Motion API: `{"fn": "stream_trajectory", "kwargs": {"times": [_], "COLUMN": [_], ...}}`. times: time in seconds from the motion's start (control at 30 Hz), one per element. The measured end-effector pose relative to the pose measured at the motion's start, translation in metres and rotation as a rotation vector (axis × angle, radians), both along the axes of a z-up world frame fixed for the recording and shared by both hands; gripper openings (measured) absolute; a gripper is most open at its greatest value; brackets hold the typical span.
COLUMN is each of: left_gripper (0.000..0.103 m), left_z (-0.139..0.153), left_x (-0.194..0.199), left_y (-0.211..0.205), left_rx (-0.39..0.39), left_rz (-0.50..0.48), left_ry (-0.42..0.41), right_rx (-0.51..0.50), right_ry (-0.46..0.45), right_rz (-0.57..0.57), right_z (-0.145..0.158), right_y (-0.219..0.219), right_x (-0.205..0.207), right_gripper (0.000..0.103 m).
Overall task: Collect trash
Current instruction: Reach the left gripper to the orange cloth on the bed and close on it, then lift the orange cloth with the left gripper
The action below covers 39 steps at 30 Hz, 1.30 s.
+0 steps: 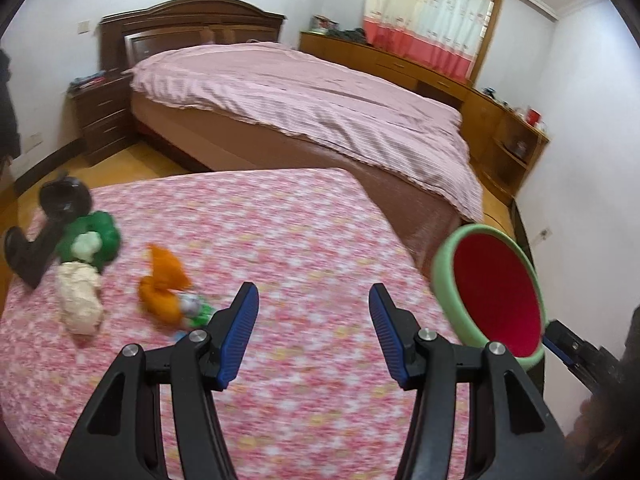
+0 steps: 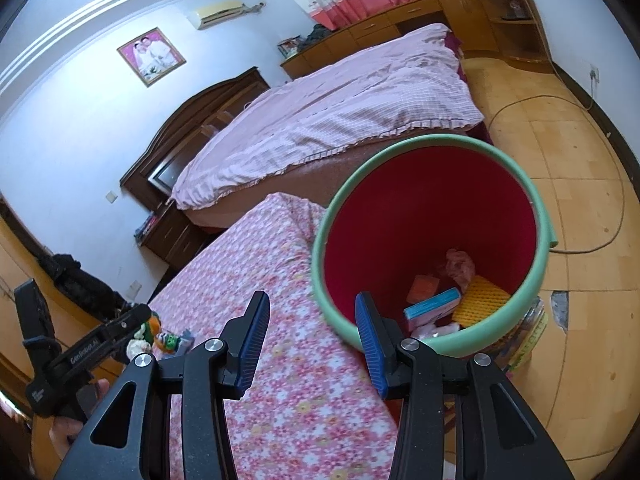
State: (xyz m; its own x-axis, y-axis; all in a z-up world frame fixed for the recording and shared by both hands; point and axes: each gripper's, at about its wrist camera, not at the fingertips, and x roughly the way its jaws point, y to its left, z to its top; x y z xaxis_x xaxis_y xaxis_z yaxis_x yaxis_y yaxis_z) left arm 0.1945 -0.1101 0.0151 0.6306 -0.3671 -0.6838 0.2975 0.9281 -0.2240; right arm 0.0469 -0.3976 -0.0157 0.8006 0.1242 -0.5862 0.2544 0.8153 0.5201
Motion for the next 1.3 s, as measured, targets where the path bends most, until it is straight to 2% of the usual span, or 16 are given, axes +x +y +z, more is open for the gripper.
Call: {"fn": "stream_trajectory", "kwargs": {"times": [0.3,0.6,0.77,1.03,1.13,1.3], "left_gripper": [0.057,0.057,0.057,0.057,0.048,0.040], "left_z": [-0.013,-0.057,-0.076,-0.087,-0.088,-0.085], "left_x": [0.038,0.069,0.081,0.083,0.084,0.077], "left_y": [0.054,0.082,0.089,0.095,0.098,0.099], "left_rx": [0.023,0.030,0.006,-0.065,-0.079,-0.084], "left_rz": [0.132,0.226,0.251,0.279,0.287,0.268], "left_ry": [0.027,0.137,0.189,0.205,0.205,0.188], "right_rx": [-0.008,-0.017,-0.009,-0.002,-0.001,-0.004], "right_ry": [0.045,0.085,0.109,0.128,0.129,0.121], "right_rz": [0.034,0.060,0.064,0.077,0.081,0.079], "right_z": [-0.012,-0.025,-0.033,-0.041,-0.041,-0.040], "right_y": [0.018,0.028,0.030,0.032,0.034,0.034], "right_x": [0.020,0.039,0.046,0.050,0.050,0.046], "right_gripper": [0.046,0.046,0.046,0.046,0.046,0.046]}}
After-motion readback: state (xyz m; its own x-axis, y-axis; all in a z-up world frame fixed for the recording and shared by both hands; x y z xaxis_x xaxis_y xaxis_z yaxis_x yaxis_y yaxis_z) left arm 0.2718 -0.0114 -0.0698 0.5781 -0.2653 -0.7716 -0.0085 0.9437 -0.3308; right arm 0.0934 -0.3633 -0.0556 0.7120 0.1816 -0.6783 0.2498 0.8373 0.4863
